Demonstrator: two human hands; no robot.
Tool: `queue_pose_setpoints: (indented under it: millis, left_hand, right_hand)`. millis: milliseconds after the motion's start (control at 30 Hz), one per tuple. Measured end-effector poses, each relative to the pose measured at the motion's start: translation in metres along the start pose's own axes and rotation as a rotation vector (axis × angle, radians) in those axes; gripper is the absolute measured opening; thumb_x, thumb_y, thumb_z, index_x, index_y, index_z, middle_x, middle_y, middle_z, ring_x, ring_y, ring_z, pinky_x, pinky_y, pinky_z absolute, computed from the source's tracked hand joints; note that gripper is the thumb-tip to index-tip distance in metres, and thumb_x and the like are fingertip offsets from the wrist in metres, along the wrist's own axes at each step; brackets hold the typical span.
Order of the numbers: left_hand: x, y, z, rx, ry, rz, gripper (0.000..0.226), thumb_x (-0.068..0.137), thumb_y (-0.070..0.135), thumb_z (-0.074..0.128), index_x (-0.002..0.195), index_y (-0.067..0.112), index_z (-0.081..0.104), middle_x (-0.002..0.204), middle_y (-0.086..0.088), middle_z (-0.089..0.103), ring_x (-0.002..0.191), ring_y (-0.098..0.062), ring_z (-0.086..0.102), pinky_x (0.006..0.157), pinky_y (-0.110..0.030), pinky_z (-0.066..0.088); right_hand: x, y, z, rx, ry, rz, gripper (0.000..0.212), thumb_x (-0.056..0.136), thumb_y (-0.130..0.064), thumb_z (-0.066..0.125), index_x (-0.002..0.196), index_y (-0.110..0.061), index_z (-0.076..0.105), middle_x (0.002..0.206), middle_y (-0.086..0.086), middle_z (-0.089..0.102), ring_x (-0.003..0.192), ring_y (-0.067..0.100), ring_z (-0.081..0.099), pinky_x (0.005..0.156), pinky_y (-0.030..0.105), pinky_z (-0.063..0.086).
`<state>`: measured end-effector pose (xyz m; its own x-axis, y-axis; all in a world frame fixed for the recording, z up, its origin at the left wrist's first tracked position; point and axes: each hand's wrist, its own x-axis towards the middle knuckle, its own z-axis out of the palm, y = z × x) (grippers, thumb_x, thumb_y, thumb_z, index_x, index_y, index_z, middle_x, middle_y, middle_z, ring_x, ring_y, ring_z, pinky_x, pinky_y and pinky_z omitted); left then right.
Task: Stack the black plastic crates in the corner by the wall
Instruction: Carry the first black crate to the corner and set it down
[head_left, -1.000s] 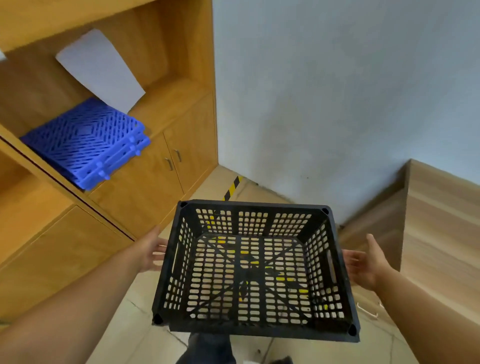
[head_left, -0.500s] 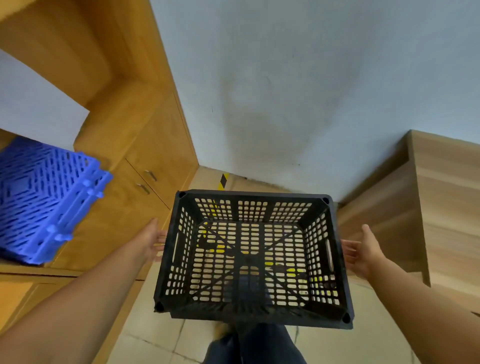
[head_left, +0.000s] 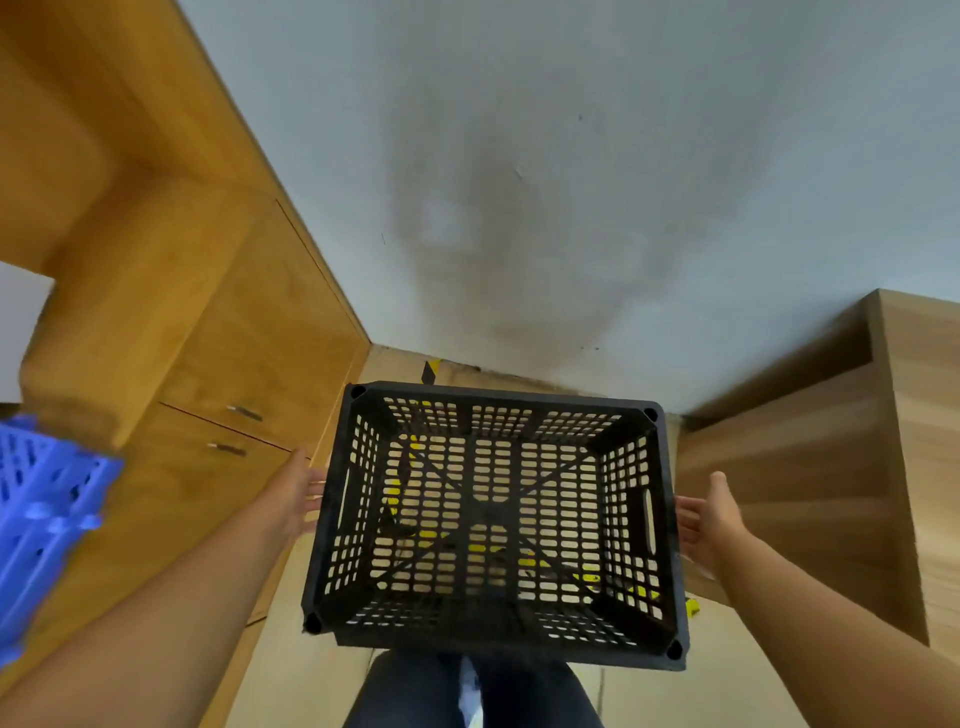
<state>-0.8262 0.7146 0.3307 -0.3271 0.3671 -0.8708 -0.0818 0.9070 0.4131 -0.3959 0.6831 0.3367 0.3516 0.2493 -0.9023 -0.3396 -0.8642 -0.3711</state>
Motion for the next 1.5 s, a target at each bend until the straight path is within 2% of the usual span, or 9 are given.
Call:
queue_pose_setpoints:
  millis: [100, 300, 433, 533, 600, 833, 1000, 1367, 1500]
  left_hand:
    - [0.030, 0.022, 0.018, -0.008, 0.019, 0.006, 0.055, 0.100, 0.049, 0.019, 0.109, 0.007, 0.053, 0.106, -0.014, 0.054, 0.104, -0.028, 0.047, 0.092, -0.043, 0.035]
    - [0.121, 0.057, 0.054, 0.004, -0.020, -0.025, 0.054, 0.100, 0.048, 0.020, 0.111, 0.007, 0.054, 0.113, -0.014, 0.053, 0.106, -0.027, 0.046, 0.096, -0.045, 0.036]
    - [0.192, 0.068, 0.080, 0.035, -0.062, -0.039, 0.057, 0.100, 0.048, 0.021, 0.123, 0.006, 0.053, 0.117, -0.014, 0.054, 0.109, -0.027, 0.048, 0.091, -0.043, 0.036]
    - [0.245, 0.070, 0.097, 0.047, -0.083, -0.050, 0.060, 0.099, 0.050, 0.021, 0.127, 0.005, 0.051, 0.124, -0.015, 0.054, 0.117, -0.029, 0.047, 0.093, -0.044, 0.036]
    - [0.281, 0.068, 0.108, 0.058, -0.090, -0.056, 0.062, 0.099, 0.051, 0.021, 0.130, 0.006, 0.050, 0.128, -0.015, 0.053, 0.117, -0.028, 0.047, 0.092, -0.043, 0.036]
    - [0.369, 0.063, 0.142, 0.044, -0.088, -0.061, 0.060, 0.099, 0.049, 0.021, 0.129, 0.007, 0.050, 0.123, -0.012, 0.053, 0.110, -0.024, 0.046, 0.093, -0.041, 0.035]
    - [0.401, 0.058, 0.159, 0.026, -0.093, -0.044, 0.058, 0.099, 0.048, 0.021, 0.125, 0.007, 0.052, 0.109, -0.009, 0.055, 0.108, -0.023, 0.046, 0.092, -0.039, 0.035]
    - [0.430, 0.055, 0.178, -0.066, -0.079, -0.001, 0.060, 0.098, 0.052, 0.024, 0.123, 0.006, 0.055, 0.118, -0.009, 0.052, 0.115, -0.022, 0.045, 0.095, -0.037, 0.034]
    - [0.425, 0.057, 0.181, -0.038, -0.081, 0.011, 0.060, 0.099, 0.050, 0.024, 0.128, 0.007, 0.053, 0.125, -0.009, 0.052, 0.126, -0.023, 0.042, 0.100, -0.038, 0.033]
  right_hand:
    - [0.023, -0.014, 0.019, -0.010, 0.018, 0.017, 0.077, 0.093, -0.062, 0.017, 0.131, 0.000, 0.044, 0.134, 0.024, 0.049, 0.123, 0.039, 0.046, 0.106, 0.050, 0.032]
    - [0.084, -0.031, 0.063, 0.032, 0.093, 0.039, 0.075, 0.095, -0.059, 0.017, 0.134, -0.001, 0.042, 0.139, 0.024, 0.044, 0.129, 0.040, 0.041, 0.106, 0.050, 0.030]
    - [0.138, -0.030, 0.095, 0.083, 0.138, 0.045, 0.070, 0.096, -0.055, 0.019, 0.136, -0.002, 0.040, 0.134, 0.025, 0.047, 0.114, 0.040, 0.049, 0.095, 0.047, 0.035]
    - [0.183, -0.028, 0.116, 0.131, 0.159, 0.046, 0.068, 0.097, -0.054, 0.019, 0.134, -0.002, 0.042, 0.106, 0.019, 0.054, 0.078, 0.028, 0.051, 0.079, 0.040, 0.037]
    - [0.213, -0.028, 0.128, 0.165, 0.170, 0.052, 0.067, 0.097, -0.053, 0.019, 0.133, -0.001, 0.043, 0.094, 0.016, 0.054, 0.073, 0.025, 0.049, 0.070, 0.037, 0.039]
    - [0.297, -0.024, 0.162, 0.197, 0.168, -0.004, 0.067, 0.098, -0.050, 0.018, 0.133, 0.001, 0.043, 0.113, 0.020, 0.051, 0.082, 0.027, 0.051, 0.083, 0.038, 0.033]
    - [0.335, -0.023, 0.172, 0.225, 0.177, 0.005, 0.065, 0.098, -0.049, 0.019, 0.132, 0.000, 0.044, 0.085, 0.011, 0.053, 0.075, 0.022, 0.050, 0.081, 0.039, 0.034]
    - [0.375, -0.021, 0.174, 0.252, 0.203, -0.015, 0.063, 0.097, -0.048, 0.020, 0.129, -0.001, 0.047, 0.086, 0.011, 0.054, 0.077, 0.023, 0.051, 0.083, 0.041, 0.035]
    - [0.372, -0.021, 0.172, 0.194, 0.194, -0.041, 0.060, 0.099, -0.045, 0.021, 0.130, -0.001, 0.046, 0.108, 0.019, 0.057, 0.096, 0.031, 0.053, 0.086, 0.040, 0.035]
